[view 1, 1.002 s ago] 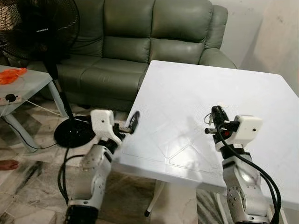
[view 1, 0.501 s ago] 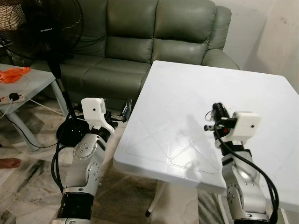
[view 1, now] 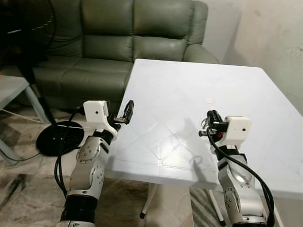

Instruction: Hang keys on a hook

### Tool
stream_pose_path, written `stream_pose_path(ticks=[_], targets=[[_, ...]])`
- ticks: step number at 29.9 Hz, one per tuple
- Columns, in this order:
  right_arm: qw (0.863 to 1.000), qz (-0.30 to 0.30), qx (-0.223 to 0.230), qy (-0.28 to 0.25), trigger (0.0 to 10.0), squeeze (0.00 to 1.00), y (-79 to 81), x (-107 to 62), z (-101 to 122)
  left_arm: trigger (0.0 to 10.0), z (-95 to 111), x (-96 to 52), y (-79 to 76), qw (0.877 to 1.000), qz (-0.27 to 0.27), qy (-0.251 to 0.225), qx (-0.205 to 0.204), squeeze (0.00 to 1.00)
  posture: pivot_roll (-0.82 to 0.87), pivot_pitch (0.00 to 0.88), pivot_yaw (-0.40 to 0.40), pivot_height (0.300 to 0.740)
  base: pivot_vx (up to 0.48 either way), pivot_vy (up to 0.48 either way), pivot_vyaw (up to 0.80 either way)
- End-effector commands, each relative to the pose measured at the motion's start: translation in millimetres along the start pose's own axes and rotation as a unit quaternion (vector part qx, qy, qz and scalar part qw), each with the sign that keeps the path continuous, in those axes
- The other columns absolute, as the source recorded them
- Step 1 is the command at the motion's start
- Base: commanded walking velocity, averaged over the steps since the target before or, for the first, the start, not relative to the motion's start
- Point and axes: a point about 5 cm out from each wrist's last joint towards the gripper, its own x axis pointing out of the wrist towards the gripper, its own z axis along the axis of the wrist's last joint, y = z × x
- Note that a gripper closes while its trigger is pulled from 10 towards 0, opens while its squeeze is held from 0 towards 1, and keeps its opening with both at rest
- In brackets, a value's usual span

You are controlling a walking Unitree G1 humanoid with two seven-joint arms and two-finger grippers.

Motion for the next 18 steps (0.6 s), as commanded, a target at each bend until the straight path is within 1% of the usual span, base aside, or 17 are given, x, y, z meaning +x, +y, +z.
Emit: stream_pose_path(ticks=[1,2,6,7,9,10,18], targets=[[1.000,0.000,-0.003,-0.004,10.0,0.00,0.3,2.0,2.3,10.0,1.8,2.2,-0.2,1.000,-0.005,-0.003,0.008,0.00,-0.01,0.000,-0.025,0.740,0.000,0.000,-0.73],[1.000,0.000,-0.003,-0.004,10.0,0.00,0.5,2.2,2.3,10.0,1.9,2.7,0.0,1.000,-0.004,-0.002,0.006,0.00,-0.01,0.000,-0.025,0.740,0.000,0.000,-0.73],[1.000,0.002,-0.003,-0.003,10.0,0.00,1.9,2.2,1.4,10.0,2.1,4.2,0.9,1.000,0.002,-0.007,-0.001,0.00,-0.02,0.000,-0.024,0.740,0.000,-0.480,-0.72],[1.000,0.004,-0.003,-0.002,10.0,0.00,2.2,1.9,1.1,10.0,1.1,5.3,1.5,1.000,0.012,-0.007,-0.028,0.00,-0.02,0.000,-0.025,0.740,0.000,0.000,-0.72],[1.000,0.004,-0.003,-0.002,10.0,0.00,2.3,1.7,0.8,10.0,1.6,6.0,2.1,0.999,0.015,-0.008,-0.035,0.00,-0.02,0.000,-0.024,0.740,0.000,0.000,-0.72],[1.000,0.004,-0.004,-0.001,10.0,0.00,2.2,1.2,0.2,10.0,1.6,6.5,1.7,1.000,0.016,-0.004,-0.022,0.00,-0.02,0.000,-0.025,0.740,0.000,0.000,-0.72],[1.000,0.009,-0.005,0.005,10.0,0.00,3.3,-0.5,-2.2,10.0,1.5,6.7,0.4,1.000,0.016,-0.007,-0.023,0.00,-0.01,0.000,-0.029,0.740,0.000,0.000,-0.72]])
